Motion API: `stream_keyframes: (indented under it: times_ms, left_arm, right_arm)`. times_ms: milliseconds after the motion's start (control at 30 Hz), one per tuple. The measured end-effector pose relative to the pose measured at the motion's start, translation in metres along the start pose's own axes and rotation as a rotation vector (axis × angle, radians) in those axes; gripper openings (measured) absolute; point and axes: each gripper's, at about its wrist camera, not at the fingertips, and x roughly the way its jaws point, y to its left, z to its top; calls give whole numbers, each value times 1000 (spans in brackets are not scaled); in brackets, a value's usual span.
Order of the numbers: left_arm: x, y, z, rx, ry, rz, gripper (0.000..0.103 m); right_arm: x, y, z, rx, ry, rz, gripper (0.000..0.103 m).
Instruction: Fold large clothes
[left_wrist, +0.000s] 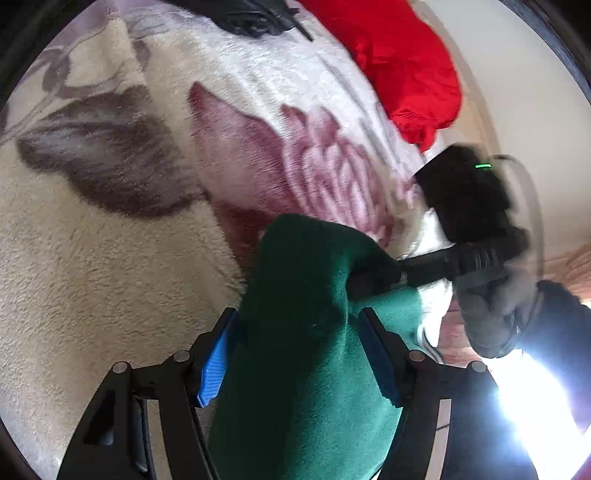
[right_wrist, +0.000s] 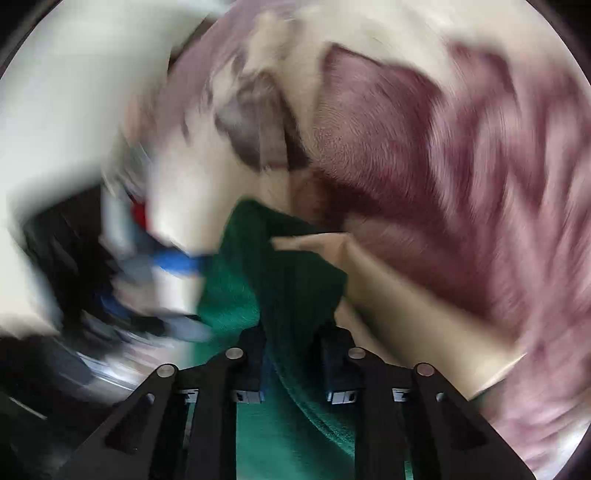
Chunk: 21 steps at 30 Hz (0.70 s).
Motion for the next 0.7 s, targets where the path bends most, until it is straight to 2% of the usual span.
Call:
stream_keyframes:
  times_ms: [67, 133, 167, 200, 233, 333, 400, 433, 500, 567, 667, 700]
  left_arm:
    - [-1, -2, 4, 8, -7, -13, 64]
    - [3, -3, 11, 20, 2, -23, 64]
    - [7, -3, 16, 23, 15, -15, 64]
    - [12, -3, 19, 26, 29, -19, 64]
    - [20, -4, 26, 23, 56, -20, 64]
    - [41, -12, 40, 62, 107, -14, 64]
    - [59, -19, 49, 72, 133, 20, 64]
    - [65, -21, 50, 75, 129, 29, 65]
    - [68, -21, 49, 68, 97, 38, 61]
    - [68, -19, 46, 42, 68, 34, 41]
    - [61, -13, 40, -10, 36, 4, 32]
    - [59, -9, 38, -43, 27, -8, 31]
  right_arm:
    - [-2, -44, -8, 283, 8, 272, 21]
    - [8, -85, -23, 516, -28, 404, 20]
    - [21, -113, -35, 679, -32, 489, 21]
    - [31, -124, -44, 764, -18, 563, 21]
    - [30, -124, -44, 749, -24, 573, 21]
    - [-9, -85, -43, 489, -115, 437, 34]
    - [-44, -71, -64, 409, -223, 370, 70]
    - [-65, -69, -83, 399, -296, 311, 77]
    - [-99, -75, -126, 423, -413, 194, 80]
    - [-121, -93, -179, 498, -496, 100, 80]
    - [-136, -118, -268, 696, -623, -97, 80]
    - [-134, -124, -286, 732, -642, -115, 80]
